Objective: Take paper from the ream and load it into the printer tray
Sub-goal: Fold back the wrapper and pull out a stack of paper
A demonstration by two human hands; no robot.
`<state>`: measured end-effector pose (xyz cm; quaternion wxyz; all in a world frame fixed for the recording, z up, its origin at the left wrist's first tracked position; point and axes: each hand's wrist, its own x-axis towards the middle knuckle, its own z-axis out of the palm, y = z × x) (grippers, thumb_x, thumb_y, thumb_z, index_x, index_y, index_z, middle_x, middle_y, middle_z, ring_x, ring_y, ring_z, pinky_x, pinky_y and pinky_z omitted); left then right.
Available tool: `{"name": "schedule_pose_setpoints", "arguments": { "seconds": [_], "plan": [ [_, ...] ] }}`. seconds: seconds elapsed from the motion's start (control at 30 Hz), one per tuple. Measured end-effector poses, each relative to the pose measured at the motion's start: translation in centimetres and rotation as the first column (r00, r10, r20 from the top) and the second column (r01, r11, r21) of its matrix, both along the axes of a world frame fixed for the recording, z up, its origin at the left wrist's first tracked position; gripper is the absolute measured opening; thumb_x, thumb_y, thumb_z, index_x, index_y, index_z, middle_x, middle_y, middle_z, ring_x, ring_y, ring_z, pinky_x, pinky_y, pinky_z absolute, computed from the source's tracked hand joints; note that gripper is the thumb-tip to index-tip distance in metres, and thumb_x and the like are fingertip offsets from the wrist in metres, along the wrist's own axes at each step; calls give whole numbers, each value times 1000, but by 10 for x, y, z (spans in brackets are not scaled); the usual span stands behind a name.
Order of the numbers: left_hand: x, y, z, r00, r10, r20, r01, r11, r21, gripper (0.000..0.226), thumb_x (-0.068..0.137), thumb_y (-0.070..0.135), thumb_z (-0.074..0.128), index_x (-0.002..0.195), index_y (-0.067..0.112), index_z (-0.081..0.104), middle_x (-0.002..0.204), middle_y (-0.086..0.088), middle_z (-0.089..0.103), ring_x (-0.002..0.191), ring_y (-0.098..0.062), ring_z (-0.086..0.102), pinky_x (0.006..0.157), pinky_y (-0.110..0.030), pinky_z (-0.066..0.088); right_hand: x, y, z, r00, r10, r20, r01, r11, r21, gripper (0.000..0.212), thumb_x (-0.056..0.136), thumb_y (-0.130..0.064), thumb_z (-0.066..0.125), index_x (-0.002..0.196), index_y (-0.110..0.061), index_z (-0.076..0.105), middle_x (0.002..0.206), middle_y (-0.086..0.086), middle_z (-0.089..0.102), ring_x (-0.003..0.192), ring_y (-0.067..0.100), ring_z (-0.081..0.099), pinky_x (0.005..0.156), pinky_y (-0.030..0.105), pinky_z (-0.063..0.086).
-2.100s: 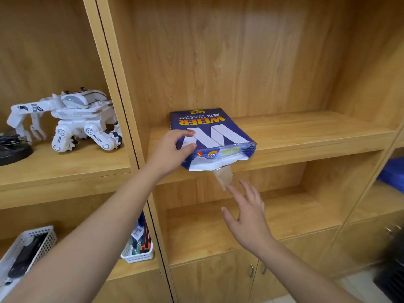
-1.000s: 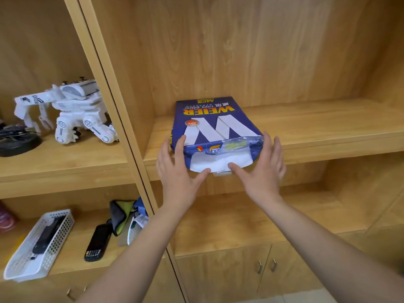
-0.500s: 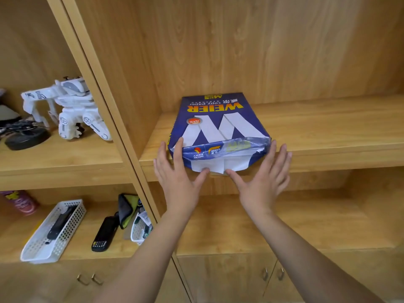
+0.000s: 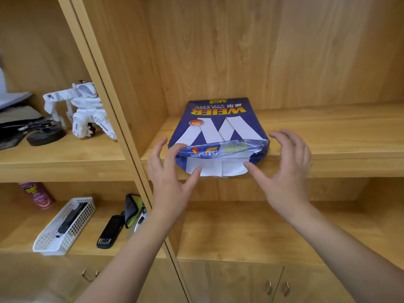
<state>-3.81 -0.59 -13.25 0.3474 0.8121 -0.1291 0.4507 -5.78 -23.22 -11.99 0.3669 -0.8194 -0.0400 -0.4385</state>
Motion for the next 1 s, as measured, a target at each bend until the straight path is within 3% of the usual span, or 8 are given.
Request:
{"name": "schedule_pose_setpoints", "arguments": {
  "seconds": [0.27,0.37,0.47,0.57,0.67,0.73,0.87,1.0],
  "plan": [
    [18,5,34,997,77,-2,-75,976,204,41,76,22,78,115,19,67,138,-11,48,132,-28,38,106,-35,26,29,-7,33,988,11,-155,-70,921,-383,58,70,-27,65,127,-22,54,135,3,49,133,27,30,108,44,19],
    [19,11,51,992,57,111,-83,966,246,13,79,17,77,91,14,73,122,-8,62,122,-31,48,102,-40,32,28,-10,44,986,23,-162,-88,910,-404,66,67,-23,60,132,-24,50,137,3,46,135,27,28,108,43,17],
    [22,17,65,994,38,104,-62,971,231,3,81,15,75,84,15,74,111,-4,67,115,-29,52,100,-38,33,26,-16,49,986,35,-161,-92,927,-362,72,67,-12,62,135,-27,46,138,2,45,134,25,27,108,42,19],
    [21,18,65,999,34,-2,-32,977,209,20,80,20,75,100,19,72,117,1,63,118,-25,49,101,-42,36,24,-24,48,984,54,-171,-103,951,-292,73,67,-10,61,136,-28,44,138,2,44,133,24,27,107,42,20],
    [16,12,54,987,52,-149,-20,979,205,58,73,29,80,127,28,56,131,3,51,126,-20,40,102,-34,30,21,-30,43,982,66,-176,-111,959,-262,73,68,-10,64,136,-28,45,137,2,44,132,23,27,106,41,21],
    [14,8,46,982,88,-166,-55,979,194,69,73,27,78,136,31,48,137,1,46,130,-20,38,102,-34,30,19,-32,41,981,81,-177,-127,956,-264,74,69,-9,64,138,-27,44,138,2,44,132,23,27,106,42,22],
    [12,7,40,972,102,-211,-85,993,88,74,74,18,68,142,31,41,140,-4,41,128,-23,38,105,-43,35,15,-37,38,973,131,-191,-186,934,-306,75,71,-7,64,140,-28,41,139,1,42,134,24,26,108,40,21],
    [1,11,36,988,56,-146,-46,996,74,67,75,17,60,140,23,46,137,-6,47,130,-21,40,107,-39,32,12,-43,33,972,161,-171,-210,922,-325,71,74,-6,65,139,-27,43,139,1,42,133,24,29,104,39,24]
  ]
}}
